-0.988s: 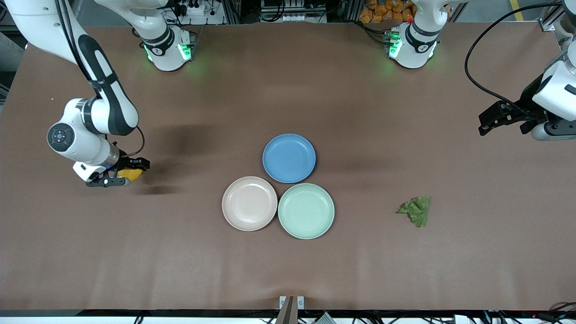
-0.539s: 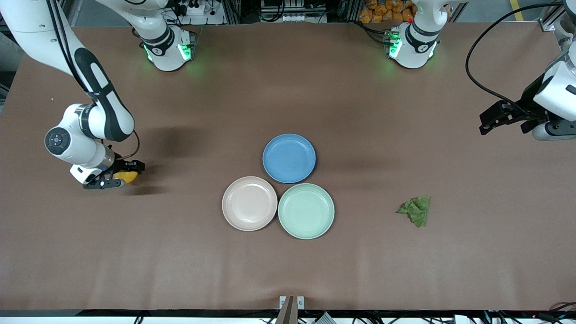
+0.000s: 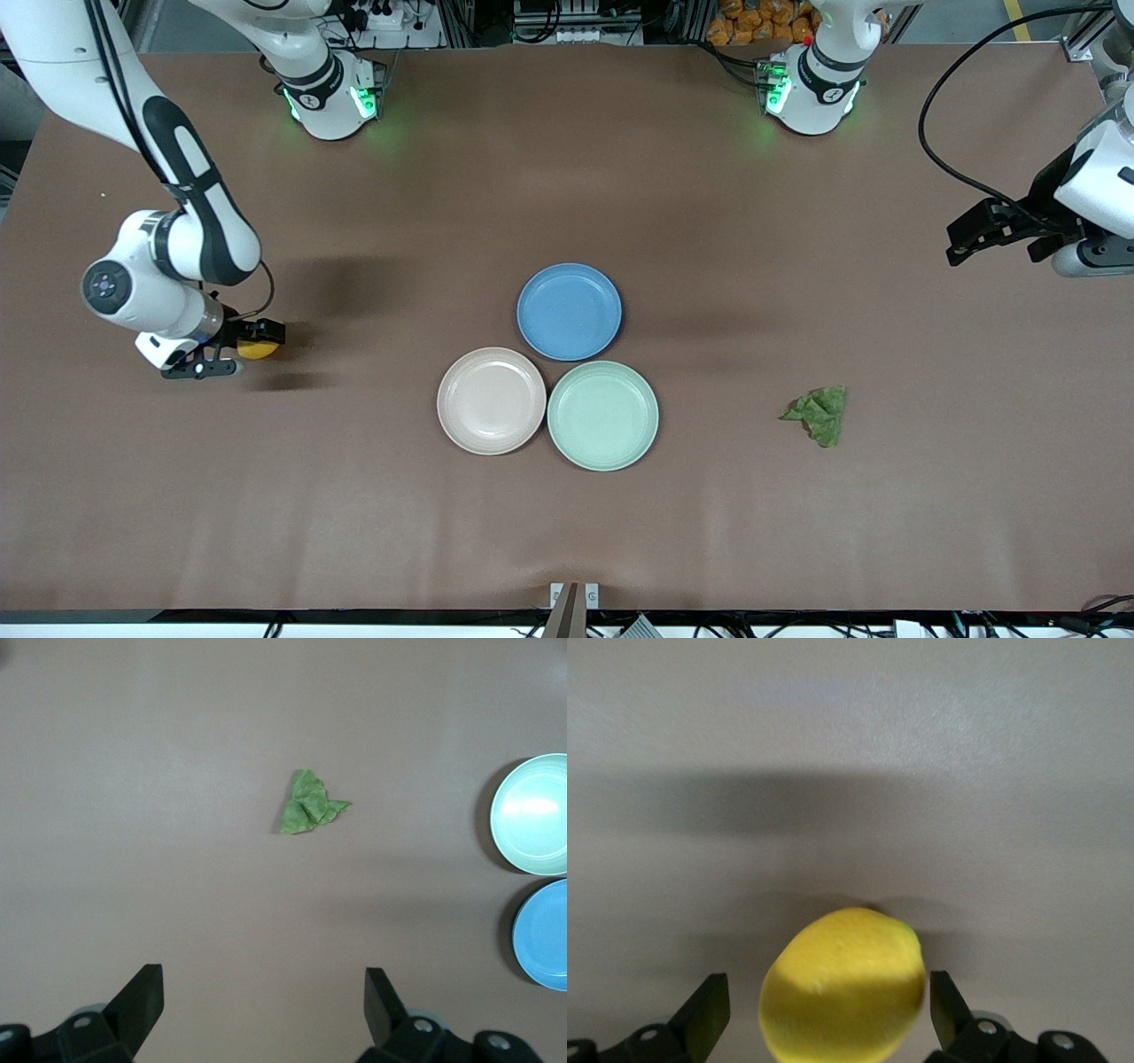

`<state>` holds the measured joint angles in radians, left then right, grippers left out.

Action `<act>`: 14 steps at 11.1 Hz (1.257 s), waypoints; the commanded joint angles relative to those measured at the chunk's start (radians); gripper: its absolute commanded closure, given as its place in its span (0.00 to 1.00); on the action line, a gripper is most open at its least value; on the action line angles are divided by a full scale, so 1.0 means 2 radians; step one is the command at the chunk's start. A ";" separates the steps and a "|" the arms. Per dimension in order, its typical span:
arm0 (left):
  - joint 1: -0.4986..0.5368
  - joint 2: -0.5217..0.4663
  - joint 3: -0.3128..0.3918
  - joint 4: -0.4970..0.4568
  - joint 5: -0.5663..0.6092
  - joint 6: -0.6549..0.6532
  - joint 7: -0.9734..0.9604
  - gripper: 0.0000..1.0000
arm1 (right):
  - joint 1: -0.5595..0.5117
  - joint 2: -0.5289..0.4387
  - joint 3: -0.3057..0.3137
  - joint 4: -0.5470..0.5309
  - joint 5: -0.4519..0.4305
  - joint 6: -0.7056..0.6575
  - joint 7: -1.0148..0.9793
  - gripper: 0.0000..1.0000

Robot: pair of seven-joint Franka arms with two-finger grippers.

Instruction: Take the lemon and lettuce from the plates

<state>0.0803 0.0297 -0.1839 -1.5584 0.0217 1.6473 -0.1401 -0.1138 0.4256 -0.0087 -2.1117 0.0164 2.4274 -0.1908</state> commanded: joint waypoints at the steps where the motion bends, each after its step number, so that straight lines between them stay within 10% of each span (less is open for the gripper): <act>1: 0.010 -0.004 -0.002 0.005 -0.003 -0.011 0.015 0.00 | -0.005 -0.014 0.005 0.071 0.016 -0.111 0.005 0.00; 14: 0.010 -0.006 -0.002 0.005 -0.004 -0.011 0.017 0.00 | 0.026 -0.154 0.003 0.237 -0.001 -0.425 0.131 0.00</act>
<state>0.0907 0.0291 -0.1845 -1.5541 0.0217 1.6439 -0.1378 -0.0669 0.1412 -0.0047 -1.6906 0.0246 1.6530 0.0121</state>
